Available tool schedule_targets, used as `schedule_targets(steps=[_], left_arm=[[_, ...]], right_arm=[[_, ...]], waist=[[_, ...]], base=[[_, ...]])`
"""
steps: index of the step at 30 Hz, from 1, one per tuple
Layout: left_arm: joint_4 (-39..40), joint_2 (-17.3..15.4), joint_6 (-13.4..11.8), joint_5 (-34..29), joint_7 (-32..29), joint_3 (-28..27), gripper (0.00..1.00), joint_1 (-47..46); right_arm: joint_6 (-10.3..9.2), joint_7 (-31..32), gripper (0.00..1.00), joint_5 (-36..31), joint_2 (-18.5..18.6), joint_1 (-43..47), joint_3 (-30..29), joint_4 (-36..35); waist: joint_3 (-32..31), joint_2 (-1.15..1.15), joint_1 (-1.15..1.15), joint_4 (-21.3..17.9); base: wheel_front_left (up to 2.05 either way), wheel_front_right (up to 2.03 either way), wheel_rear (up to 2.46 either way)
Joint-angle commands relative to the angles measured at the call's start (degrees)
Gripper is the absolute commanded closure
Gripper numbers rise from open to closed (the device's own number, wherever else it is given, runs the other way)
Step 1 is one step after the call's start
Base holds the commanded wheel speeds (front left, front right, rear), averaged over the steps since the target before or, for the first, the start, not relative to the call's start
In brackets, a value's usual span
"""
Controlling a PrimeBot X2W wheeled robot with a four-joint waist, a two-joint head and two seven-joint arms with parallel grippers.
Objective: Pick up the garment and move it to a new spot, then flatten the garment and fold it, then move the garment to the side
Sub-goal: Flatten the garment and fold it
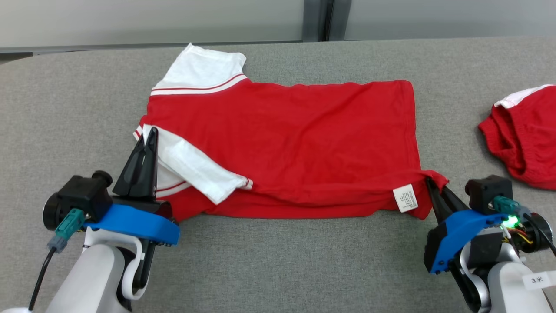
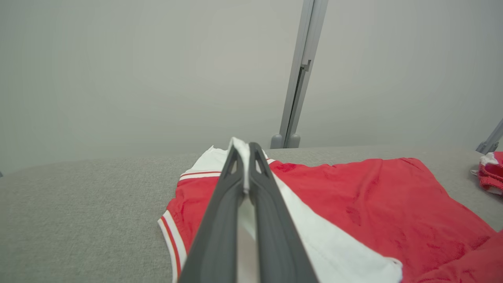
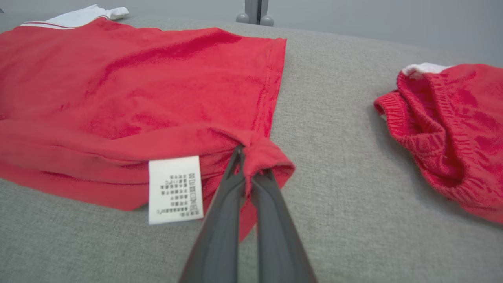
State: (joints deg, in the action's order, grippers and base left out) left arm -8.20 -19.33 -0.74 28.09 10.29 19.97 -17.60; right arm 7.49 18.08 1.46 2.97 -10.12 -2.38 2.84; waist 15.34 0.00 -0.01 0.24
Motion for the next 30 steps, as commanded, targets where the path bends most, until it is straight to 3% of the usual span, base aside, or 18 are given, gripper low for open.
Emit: schedule_targets(steps=[1,11,12,14,15,17,18,19,20,30], left_arm=[[-1.13,0.11,0.33,-0.51,0.5,0.35,1.0,-1.52],[-7.92,0.63,0.96,-1.47,2.03,0.6,1.0,-6.37],[-8.33,0.75,0.84,-1.44,2.25,0.58,1.0,-6.63],[-9.23,0.99,0.75,-1.46,2.62,0.6,1.0,-6.97],[-9.58,1.14,0.65,-1.46,2.85,0.51,1.0,-7.15],[-10.15,1.44,0.35,-1.67,3.32,0.35,1.0,-7.59],[-10.34,1.56,0.22,-1.94,3.64,0.27,0.73,-7.65],[-10.48,1.62,0.06,-2.23,3.81,0.27,0.2,-7.59],[-10.58,1.73,-0.05,-2.46,4.07,0.24,0.0,-7.43],[-6.85,2.26,-0.69,-2.99,4.88,-1.39,0.0,-3.69]], right_arm=[[0.0,-0.42,1.0,-0.33,-0.08,-1.51,0.33,0.49],[0.0,-1.45,1.0,-2.06,-0.08,-7.09,2.42,4.42],[0.0,-1.66,0.87,-2.13,-0.08,-7.54,2.48,4.92],[0.0,-2.25,0.53,-1.91,-0.08,-8.06,2.56,5.86],[0.0,-3.02,0.0,-1.57,-0.08,-8.49,2.48,6.2],[0.0,-4.61,0.0,-1.27,-0.08,-9.03,2.22,6.78],[0.0,-5.4,0.0,-1.07,-0.08,-9.13,2.0,7.16],[0.0,-6.38,0.0,-0.88,-0.08,-9.18,1.88,7.39],[0.0,-7.56,0.0,-0.67,-0.07,-9.29,1.64,7.49],[0.0,-17.78,0.0,-0.06,-0.08,-7.06,0.2,4.91]], waist=[[0.46,0.0,0.01,-0.01],[1.69,0.0,0.01,-0.76],[1.69,0.0,0.01,-0.77],[1.65,0.0,0.01,-0.78],[1.65,0.0,0.01,-0.77],[1.7,0.0,0.01,-0.73],[1.71,0.0,0.01,-0.71],[1.73,0.0,0.01,-0.7],[1.75,0.0,0.01,-0.68],[1.39,0.0,0.01,-0.69]], base=[[0.0,0.0,0.0],[0.0,0.0,0.0],[0.0,0.0,0.0],[0.0,0.0,0.0],[0.0,0.0,0.0],[0.0,0.0,0.0],[0.0,0.0,0.0],[0.0,0.0,0.0],[0.0,0.0,0.0],[0.0,0.0,0.0]])
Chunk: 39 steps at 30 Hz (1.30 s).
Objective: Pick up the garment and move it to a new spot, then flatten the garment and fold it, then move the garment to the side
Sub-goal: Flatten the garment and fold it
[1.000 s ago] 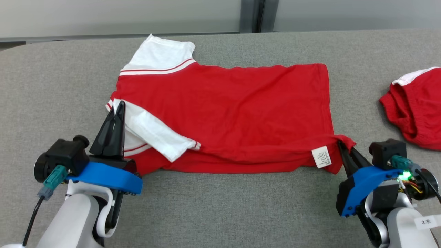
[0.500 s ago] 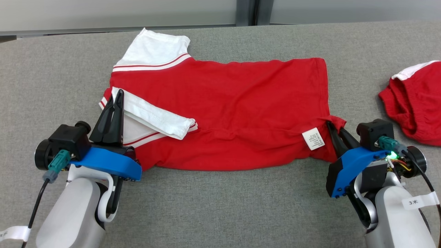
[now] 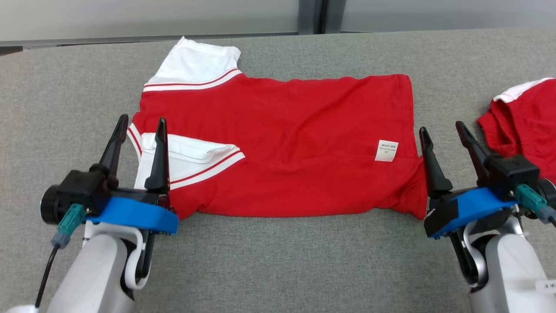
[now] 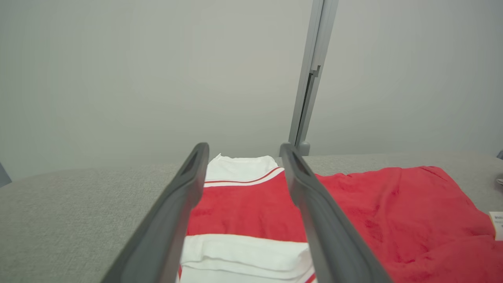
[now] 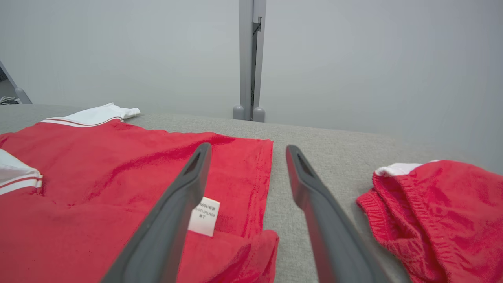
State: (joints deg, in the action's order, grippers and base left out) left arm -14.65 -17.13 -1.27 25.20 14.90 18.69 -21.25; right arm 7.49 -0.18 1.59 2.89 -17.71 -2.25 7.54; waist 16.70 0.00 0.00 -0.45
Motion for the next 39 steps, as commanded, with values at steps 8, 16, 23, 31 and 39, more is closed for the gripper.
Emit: schedule_targets(steps=[8,16,23,31,39], left_arm=[[3.99,-0.46,-1.66,2.44,-0.49,-2.72,0.0,7.74],[4.96,-0.19,-3.33,9.93,-8.57,-5.24,0.0,14.64],[3.25,0.02,-5.43,15.21,-16.99,-6.44,0.0,17.15],[1.14,1.27,-6.12,19.48,-19.84,-7.97,0.0,17.7],[2.07,1.41,-4.84,19.11,-18.29,-7.53,1.0,16.85]], right_arm=[[0.0,-2.16,0.0,-0.39,0.0,4.94,0.01,-3.51],[0.0,-0.73,0.0,0.88,0.0,9.06,0.77,-4.87],[0.0,0.12,0.0,1.66,0.0,9.68,2.0,-4.64],[0.0,0.63,0.0,1.89,0.0,9.34,2.53,-3.26],[0.0,3.43,0.0,4.68,-0.01,9.62,1.78,2.69]], waist=[[-1.09,0.0,0.0,-0.49],[-1.74,0.0,0.0,-0.71],[-1.27,0.0,0.0,-1.57],[-0.63,0.0,0.0,-2.48],[-0.75,0.0,0.0,-2.53]], base=[[0.0,0.0,0.0],[0.0,0.0,0.0],[0.0,0.0,0.0],[0.0,0.0,0.0],[0.0,0.0,0.0]])
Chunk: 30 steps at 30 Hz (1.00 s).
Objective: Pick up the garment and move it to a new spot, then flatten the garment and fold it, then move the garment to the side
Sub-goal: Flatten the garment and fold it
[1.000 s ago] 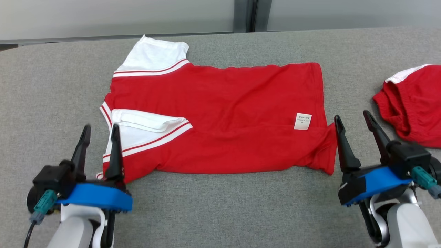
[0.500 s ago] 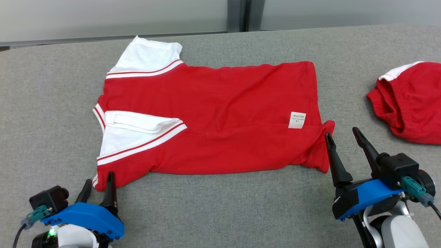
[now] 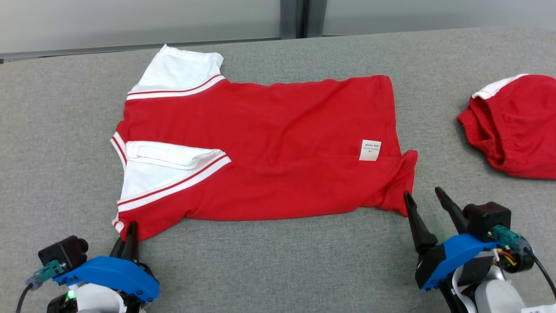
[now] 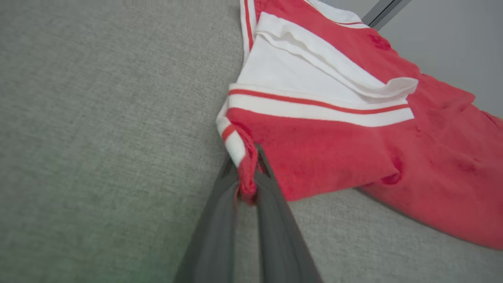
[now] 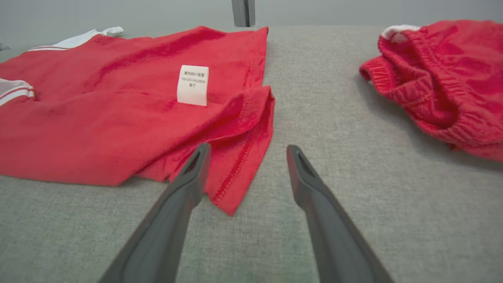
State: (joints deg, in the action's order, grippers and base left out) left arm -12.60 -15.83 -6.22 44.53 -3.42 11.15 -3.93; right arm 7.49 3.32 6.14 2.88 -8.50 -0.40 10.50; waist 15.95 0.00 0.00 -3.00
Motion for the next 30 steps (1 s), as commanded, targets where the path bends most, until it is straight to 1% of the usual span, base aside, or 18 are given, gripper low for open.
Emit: schedule_targets(steps=[1,6,10,12,16,25,26,27,28,29,30], left_arm=[[0.32,-0.03,-0.03,-0.37,0.45,-0.14,1.0,-0.68],[1.6,-0.28,0.3,-1.01,2.35,-0.34,1.0,-1.04],[2.68,-0.46,0.54,-1.55,3.05,0.07,1.0,-1.11],[3.36,-0.35,0.71,-1.75,3.22,0.36,1.0,-1.19],[4.76,-0.18,0.45,-1.79,3.34,0.82,1.0,-0.65],[6.1,-0.51,0.0,-1.62,3.5,0.75,1.0,-0.16],[6.22,-0.54,-0.02,-1.63,3.48,0.81,1.0,-0.2],[6.32,-0.56,-0.04,-1.65,3.45,0.91,1.0,-0.23],[6.48,-0.55,-0.01,-1.68,3.56,0.97,1.0,-0.27],[6.62,-0.56,-0.04,-1.69,3.66,0.98,1.0,-0.27],[6.8,-0.65,-0.05,-1.73,3.75,0.93,1.0,-0.23]], right_arm=[[0.0,-0.05,0.0,1.0,0.02,0.1,-0.01,0.8],[0.0,-0.3,0.0,3.74,0.01,-2.26,1.25,6.75],[0.0,-0.96,0.0,4.46,0.01,-3.99,2.44,10.62],[0.0,-1.41,0.0,5.27,0.02,-4.27,2.97,11.51],[0.0,-1.88,0.0,4.7,0.03,-3.77,3.25,11.86],[0.01,1.53,0.0,2.72,-0.01,-4.9,5.2,15.05],[0.01,1.84,0.03,2.04,-0.05,-5.18,5.33,15.52],[0.01,2.06,0.26,1.73,-0.05,-5.47,5.39,15.94],[0.01,2.15,0.57,1.41,-0.05,-5.74,5.37,16.23],[0.01,2.1,0.74,0.7,-0.05,-5.92,5.38,16.34],[0.01,1.94,1.0,0.42,-0.04,-6.15,5.11,16.29]], waist=[[-0.07,0.0,0.0,0.12],[-0.48,0.0,0.0,0.63],[-0.77,0.0,0.0,1.46],[-0.89,0.0,0.0,1.88],[-0.99,0.0,0.0,2.24],[-0.99,0.0,0.0,2.04],[-1.0,0.0,0.0,2.04],[-1.06,0.0,0.0,2.08],[-1.16,0.0,0.0,2.14],[-1.29,0.0,0.0,2.21],[-1.43,0.0,0.0,2.27]], base=[[0.0,0.0,0.0],[0.0,0.0,0.0],[0.0,0.0,0.0],[0.0,0.0,0.0],[0.0,0.0,0.0],[0.0,0.0,0.0],[0.0,0.0,0.0],[0.0,0.0,0.0],[0.0,0.0,0.0],[0.0,0.0,0.0],[0.0,0.0,0.0]])
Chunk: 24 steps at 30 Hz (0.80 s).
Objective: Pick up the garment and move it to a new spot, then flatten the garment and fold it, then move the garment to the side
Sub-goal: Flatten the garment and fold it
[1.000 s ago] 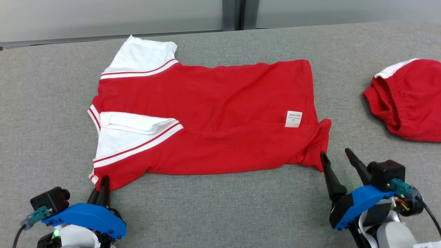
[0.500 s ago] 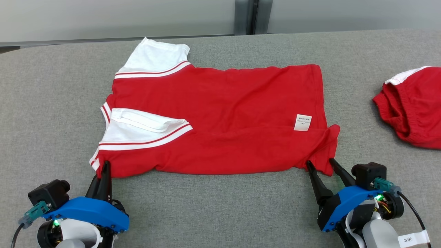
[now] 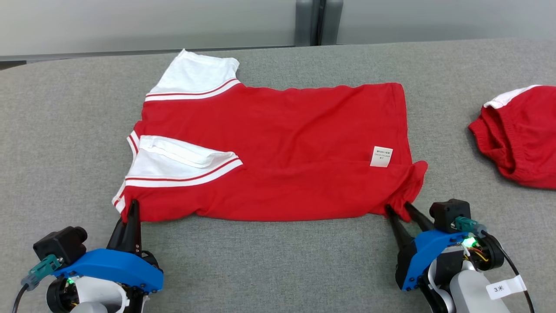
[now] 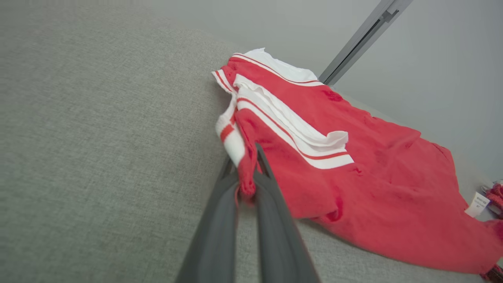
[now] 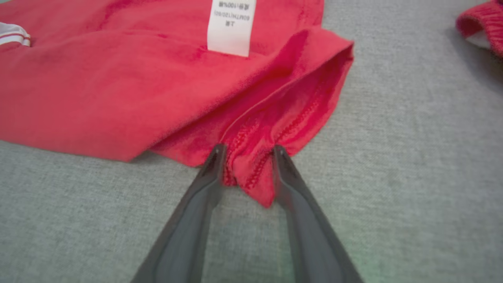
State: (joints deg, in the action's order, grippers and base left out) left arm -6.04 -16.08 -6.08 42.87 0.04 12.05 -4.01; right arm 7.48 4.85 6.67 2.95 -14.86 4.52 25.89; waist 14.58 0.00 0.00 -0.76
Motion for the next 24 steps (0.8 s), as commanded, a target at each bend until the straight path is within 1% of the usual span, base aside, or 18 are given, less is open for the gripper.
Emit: schedule_targets(steps=[1,6,8,10,13,16,20,24], left_arm=[[0.49,-0.49,-0.16,-0.13,0.52,-0.09,1.0,-0.07],[2.73,-1.04,-0.12,-0.63,1.99,-0.82,1.0,0.86],[3.51,-1.09,-0.09,-0.51,2.34,-1.07,1.0,1.17],[5.37,-1.22,-0.09,-0.05,2.65,-1.47,1.0,1.88],[8.25,-1.74,-0.65,0.44,2.36,-2.06,1.0,3.97],[10.67,-2.13,-1.14,0.69,1.39,-1.49,1.0,7.26],[12.78,-1.4,-2.0,1.92,0.09,-0.56,1.0,12.63],[12.33,-0.48,-2.49,3.15,-0.51,0.5,1.0,17.01]], right_arm=[[0.02,0.07,1.0,-0.21,-0.1,0.0,-0.24,0.64],[0.01,-1.21,1.0,-0.17,0.02,0.06,-4.18,-2.55],[0.01,-1.06,1.0,0.27,0.01,0.46,-5.02,-3.51],[0.01,-0.32,1.0,0.33,0.03,1.58,-6.58,-5.9],[0.01,2.03,1.0,-0.71,0.03,3.74,-8.49,-10.53],[0.01,5.68,1.0,-1.28,0.02,7.16,-8.81,-15.35],[0.01,9.96,1.0,-0.12,0.04,12.99,-8.42,-20.76],[0.01,11.75,1.0,1.49,0.02,17.75,-9.12,-23.73]], waist=[[-0.25,0.0,0.0,0.08],[-1.7,0.0,0.0,0.18],[-2.07,0.0,0.0,0.17],[-2.77,0.0,0.0,0.07],[-3.64,0.0,0.0,-0.29],[-4.19,0.0,0.0,-0.62],[-4.62,0.0,0.0,-0.86],[-4.81,0.0,0.0,-0.88]], base=[[0.0,0.0,0.0],[0.0,0.0,0.0],[0.0,0.0,0.0],[0.0,0.0,0.0],[0.0,0.0,0.0],[0.0,0.0,0.0],[0.0,0.0,0.0],[0.0,0.0,0.0]])
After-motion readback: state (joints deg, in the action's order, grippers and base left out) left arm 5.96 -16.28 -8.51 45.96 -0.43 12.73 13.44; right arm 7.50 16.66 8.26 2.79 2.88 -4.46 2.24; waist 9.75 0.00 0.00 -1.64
